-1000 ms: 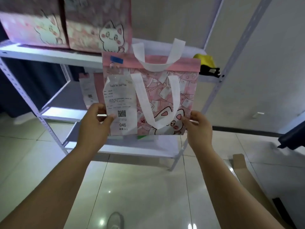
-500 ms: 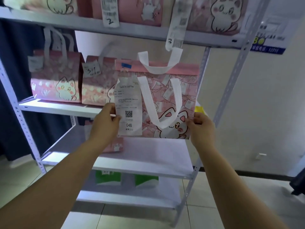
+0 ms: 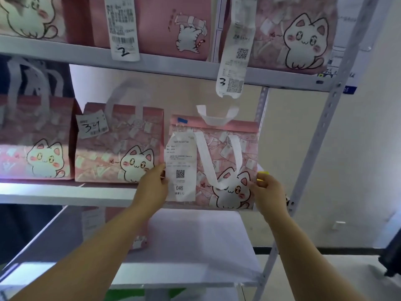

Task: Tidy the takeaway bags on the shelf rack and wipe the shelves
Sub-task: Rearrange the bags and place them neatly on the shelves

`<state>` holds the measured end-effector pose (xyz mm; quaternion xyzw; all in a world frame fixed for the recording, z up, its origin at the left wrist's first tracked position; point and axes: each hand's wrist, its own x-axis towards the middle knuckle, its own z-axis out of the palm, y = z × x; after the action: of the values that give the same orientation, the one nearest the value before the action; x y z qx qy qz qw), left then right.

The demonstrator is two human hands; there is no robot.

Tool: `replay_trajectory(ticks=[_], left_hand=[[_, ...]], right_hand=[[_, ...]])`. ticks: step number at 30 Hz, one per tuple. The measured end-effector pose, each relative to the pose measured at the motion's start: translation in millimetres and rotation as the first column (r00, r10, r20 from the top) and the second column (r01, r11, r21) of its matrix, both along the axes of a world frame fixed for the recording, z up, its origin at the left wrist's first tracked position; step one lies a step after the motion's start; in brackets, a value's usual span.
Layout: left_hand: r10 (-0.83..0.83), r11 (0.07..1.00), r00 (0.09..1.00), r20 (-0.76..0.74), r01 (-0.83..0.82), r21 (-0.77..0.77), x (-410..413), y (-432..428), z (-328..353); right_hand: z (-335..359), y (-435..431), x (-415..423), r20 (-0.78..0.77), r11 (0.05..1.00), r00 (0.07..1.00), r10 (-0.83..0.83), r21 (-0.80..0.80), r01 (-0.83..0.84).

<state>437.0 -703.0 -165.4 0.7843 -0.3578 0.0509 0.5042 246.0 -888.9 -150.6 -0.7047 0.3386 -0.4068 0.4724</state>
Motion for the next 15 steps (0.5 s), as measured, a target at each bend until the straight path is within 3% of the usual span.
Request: replay_trajectory(ticks=[9,15], left_hand=[[0.105,0.994,0.994,0.012,-0.105,-0.042,42.2,-39.1,-9.4],[0.166,0.985,0.984,0.066,-0.161,-0.067,49.5,-59.5,-13.6]], right_hand=[[-21.0,-28.3,44.3,0.012,0.998,0.999,-0.052,-0.02,0.052],[-25.8,-51.5,63.7,0.066,0.999,0.998,0.02,0.027,-0.021]])
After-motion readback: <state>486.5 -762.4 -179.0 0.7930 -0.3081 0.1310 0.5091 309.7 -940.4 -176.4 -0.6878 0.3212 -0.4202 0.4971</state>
